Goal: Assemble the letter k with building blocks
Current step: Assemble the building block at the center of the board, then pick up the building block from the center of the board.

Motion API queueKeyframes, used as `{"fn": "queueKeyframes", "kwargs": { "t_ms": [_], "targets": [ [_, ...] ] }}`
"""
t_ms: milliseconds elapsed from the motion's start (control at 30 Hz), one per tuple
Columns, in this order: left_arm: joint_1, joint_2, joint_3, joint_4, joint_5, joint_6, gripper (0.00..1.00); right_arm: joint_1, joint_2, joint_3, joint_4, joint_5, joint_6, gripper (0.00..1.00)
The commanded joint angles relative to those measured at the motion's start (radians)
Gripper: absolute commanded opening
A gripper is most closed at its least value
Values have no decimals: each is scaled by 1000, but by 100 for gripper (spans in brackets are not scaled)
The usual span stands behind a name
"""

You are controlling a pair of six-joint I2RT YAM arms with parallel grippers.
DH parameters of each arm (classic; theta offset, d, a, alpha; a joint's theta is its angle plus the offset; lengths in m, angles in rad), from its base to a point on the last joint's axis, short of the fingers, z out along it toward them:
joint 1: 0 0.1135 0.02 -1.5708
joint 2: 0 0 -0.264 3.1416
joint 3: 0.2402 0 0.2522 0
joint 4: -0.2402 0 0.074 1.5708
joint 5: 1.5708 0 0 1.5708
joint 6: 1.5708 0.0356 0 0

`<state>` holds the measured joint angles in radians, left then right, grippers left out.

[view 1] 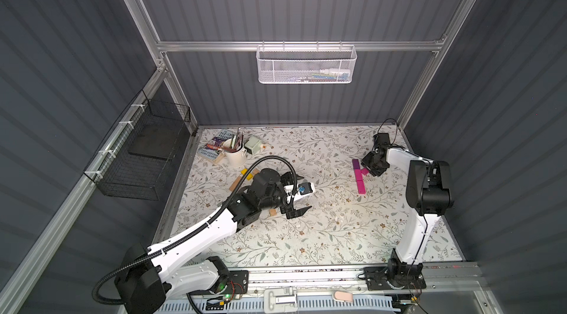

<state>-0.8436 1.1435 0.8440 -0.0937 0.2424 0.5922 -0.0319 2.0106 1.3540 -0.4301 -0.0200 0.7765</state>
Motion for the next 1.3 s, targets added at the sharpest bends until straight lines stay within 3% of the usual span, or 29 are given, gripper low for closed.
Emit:
{"fn": "queueKeyframes", "kwargs": {
  "t_ms": [0,233,333,433,567,667,867,1033,1267],
  "targets": [
    [-5,9,2,-21,-4,12,100,-3,-26,-8,-18,14,-11,46],
    [-5,13,-5,16,-72,-35,100,-3,-122,-34,-33,33,-22,52],
    [-3,35,-6,76,-204,-153,99,-2,-214,-71,-28,16,-29,53],
    [8,89,43,62,-394,-311,91,9,-339,-142,-1,-44,-56,57],
    [73,225,241,-202,-645,-584,78,65,-533,-237,11,-142,-131,66],
    [162,287,317,-352,-663,-774,69,156,-668,-311,20,-165,-173,72],
    [346,337,310,-478,-599,-1021,60,375,-806,-349,2,-185,-244,84],
    [430,435,320,-511,-586,-1132,60,520,-821,-323,-16,-163,-270,93],
    [498,620,381,-505,-670,-1184,57,554,-826,-311,-28,-146,-299,99]
  ]
}}
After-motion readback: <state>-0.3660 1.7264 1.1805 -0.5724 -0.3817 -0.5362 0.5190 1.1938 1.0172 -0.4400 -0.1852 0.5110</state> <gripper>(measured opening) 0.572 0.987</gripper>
